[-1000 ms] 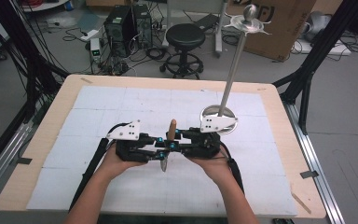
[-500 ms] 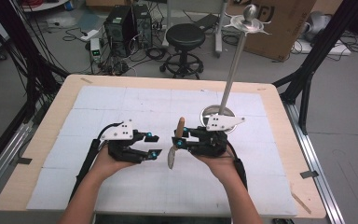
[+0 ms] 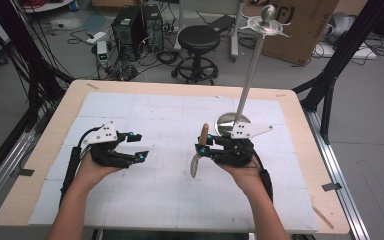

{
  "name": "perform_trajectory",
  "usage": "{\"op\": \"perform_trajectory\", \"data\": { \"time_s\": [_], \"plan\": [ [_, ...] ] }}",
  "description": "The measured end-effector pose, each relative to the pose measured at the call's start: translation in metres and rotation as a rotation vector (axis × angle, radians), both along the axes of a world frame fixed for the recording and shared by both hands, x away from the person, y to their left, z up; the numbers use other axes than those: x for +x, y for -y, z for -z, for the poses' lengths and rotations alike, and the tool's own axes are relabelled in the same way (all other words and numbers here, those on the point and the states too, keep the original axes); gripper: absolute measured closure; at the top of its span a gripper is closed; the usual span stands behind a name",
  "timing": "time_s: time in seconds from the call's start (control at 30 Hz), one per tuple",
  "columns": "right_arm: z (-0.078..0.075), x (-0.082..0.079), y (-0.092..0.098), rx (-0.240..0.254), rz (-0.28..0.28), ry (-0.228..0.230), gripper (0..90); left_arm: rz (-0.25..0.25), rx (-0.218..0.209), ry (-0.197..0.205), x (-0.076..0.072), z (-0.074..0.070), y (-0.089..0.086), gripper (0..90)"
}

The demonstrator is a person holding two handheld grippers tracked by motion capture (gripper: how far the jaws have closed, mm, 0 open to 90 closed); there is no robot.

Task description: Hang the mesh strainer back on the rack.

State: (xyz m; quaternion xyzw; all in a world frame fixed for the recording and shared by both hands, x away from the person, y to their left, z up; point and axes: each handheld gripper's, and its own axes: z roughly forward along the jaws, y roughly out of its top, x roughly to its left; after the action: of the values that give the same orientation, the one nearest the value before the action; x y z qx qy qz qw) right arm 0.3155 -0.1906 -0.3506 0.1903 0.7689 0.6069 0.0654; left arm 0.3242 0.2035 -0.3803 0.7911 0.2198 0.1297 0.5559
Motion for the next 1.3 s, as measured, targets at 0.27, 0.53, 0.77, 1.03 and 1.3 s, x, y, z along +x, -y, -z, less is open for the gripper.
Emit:
{"op": "perform_trajectory", "data": {
  "time_s": [0.27,0.53,0.77,1.03,1.3],
  "plan": [
    [-0.009,-0.001,0.015,-0.030,0.052,0.002,67.7,-0.051,0.025,0.017,-0.002,-0.002,-0.020,24.7],
    [-0.018,0.004,0.030,-0.040,0.114,0.002,67.6,-0.076,0.065,0.024,-0.003,0.002,-0.019,21.9],
    [-0.030,0.009,0.048,-0.062,0.163,0.019,67.5,-0.086,0.051,0.022,-0.003,0.004,-0.024,20.4],
    [-0.050,0.013,0.074,-0.069,0.229,0.043,67.4,-0.072,0.039,0.023,-0.003,0.004,-0.023,19.6],
    [-0.078,0.021,0.093,-0.098,0.281,0.066,67.3,-0.073,0.024,0.019,-0.003,0.003,-0.024,19.6]
  ]
}}
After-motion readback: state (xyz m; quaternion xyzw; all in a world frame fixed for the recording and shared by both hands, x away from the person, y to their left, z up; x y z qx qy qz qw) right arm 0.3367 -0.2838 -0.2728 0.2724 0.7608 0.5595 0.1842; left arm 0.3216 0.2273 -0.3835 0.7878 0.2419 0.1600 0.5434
